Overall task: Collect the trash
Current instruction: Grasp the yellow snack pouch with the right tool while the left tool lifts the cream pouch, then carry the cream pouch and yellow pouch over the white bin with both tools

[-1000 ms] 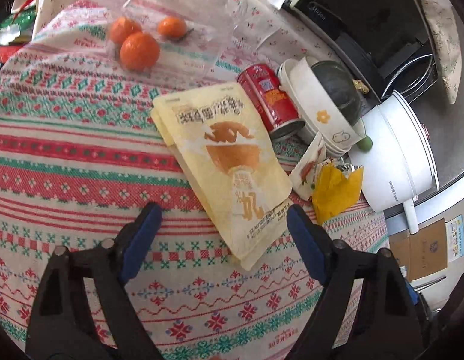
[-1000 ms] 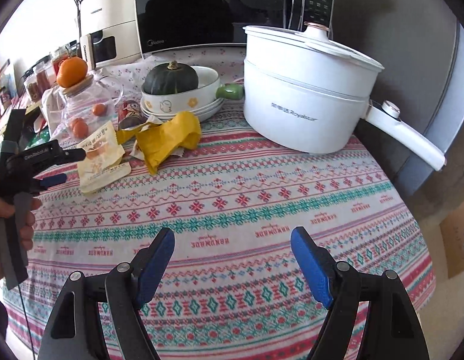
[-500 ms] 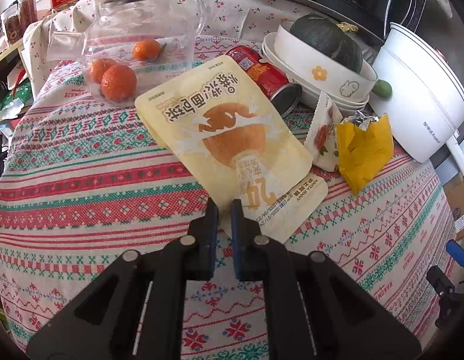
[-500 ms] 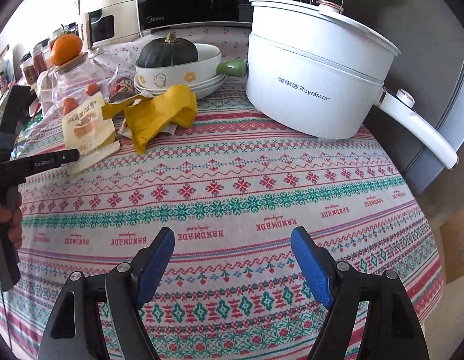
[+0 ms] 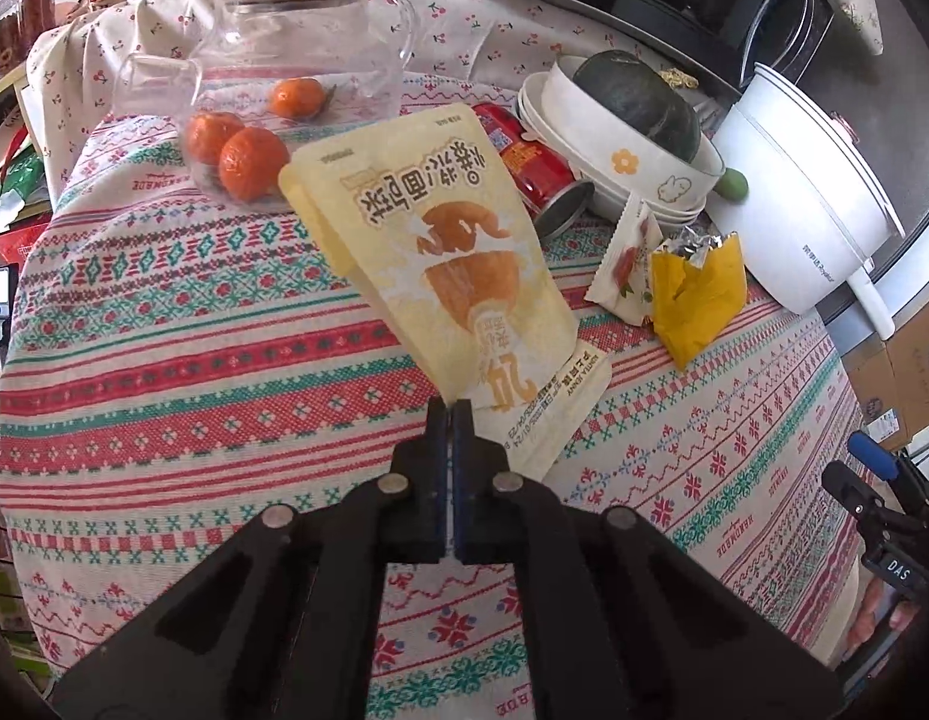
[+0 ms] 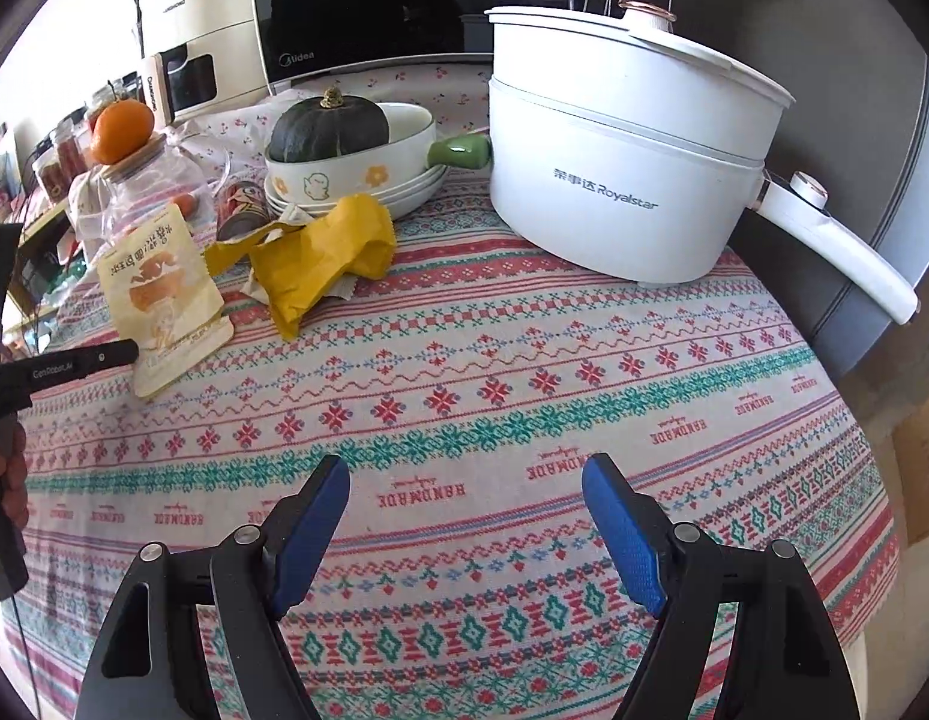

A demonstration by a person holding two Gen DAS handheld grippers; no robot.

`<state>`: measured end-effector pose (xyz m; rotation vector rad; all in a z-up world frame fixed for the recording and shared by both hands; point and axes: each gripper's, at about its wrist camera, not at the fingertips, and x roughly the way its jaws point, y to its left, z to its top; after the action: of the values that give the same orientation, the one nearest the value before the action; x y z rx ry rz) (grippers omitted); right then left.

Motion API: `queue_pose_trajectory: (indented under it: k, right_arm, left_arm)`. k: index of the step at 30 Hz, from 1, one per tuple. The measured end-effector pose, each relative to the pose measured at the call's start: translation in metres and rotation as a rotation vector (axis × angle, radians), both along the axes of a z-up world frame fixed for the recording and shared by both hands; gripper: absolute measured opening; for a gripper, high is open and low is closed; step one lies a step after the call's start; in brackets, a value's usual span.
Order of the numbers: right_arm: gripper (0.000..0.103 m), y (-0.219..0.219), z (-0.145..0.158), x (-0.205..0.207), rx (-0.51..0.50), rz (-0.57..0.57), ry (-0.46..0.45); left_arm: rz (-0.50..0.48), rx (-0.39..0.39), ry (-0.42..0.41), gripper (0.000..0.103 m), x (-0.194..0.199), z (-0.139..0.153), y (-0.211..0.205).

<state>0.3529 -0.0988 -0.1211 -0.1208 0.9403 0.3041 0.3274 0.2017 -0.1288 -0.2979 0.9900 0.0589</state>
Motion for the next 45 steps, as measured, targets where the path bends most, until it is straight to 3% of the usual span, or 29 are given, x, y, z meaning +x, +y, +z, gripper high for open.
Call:
queue_pose_trajectory:
  k: [4,9,16,17,19,20,25,30,35,45]
  right_arm:
    - [0.081,0.023,0.000,0.025,0.068,-0.009,0.019]
    - [0.082,0.044,-0.008,0.068,0.230,-0.077,0.073]
    - [0.077,0.063,-0.050,0.109,0.350,-0.120,0.119]
    - [0.072,0.063,-0.050,0.108,0.368,-0.119,0.079]
    - [0.028,0.062,-0.054,0.112,0.447,-0.059,0.119]
    - [0.015,0.060,-0.054,0.112,0.471,-0.055,0.140]
    - [0.004,0.051,-0.026,0.092,0.396,-0.017,0.099]
    - [0.003,0.027,0.008,0.057,0.374,-0.005,0.071]
    - [0.003,0.005,0.034,0.011,0.286,0.031,0.046]
    - [0.003,-0.043,0.066,-0.074,0.172,0.035,0.032]
  left_arm:
    - [-0.012,0.023,-0.021,0.001,-0.008,0.014,0.002]
    - [-0.026,0.045,-0.031,0.001,-0.019,0.022,0.003]
    - [-0.005,0.035,-0.042,0.001,-0.023,0.026,0.006]
    - [-0.001,0.035,-0.039,0.001,-0.024,0.025,0.005]
    - [0.008,0.036,-0.033,0.001,-0.026,0.022,0.006]
    - [0.012,0.036,-0.030,0.001,-0.028,0.022,0.007]
    - [0.025,-0.003,-0.048,0.000,-0.037,0.033,0.008]
    - [-0.010,-0.004,-0.091,0.000,-0.047,0.058,-0.008]
    - [-0.040,0.002,-0.126,0.000,-0.067,0.080,-0.028]
    - [-0.107,-0.006,-0.145,0.000,-0.118,0.097,-0.071]
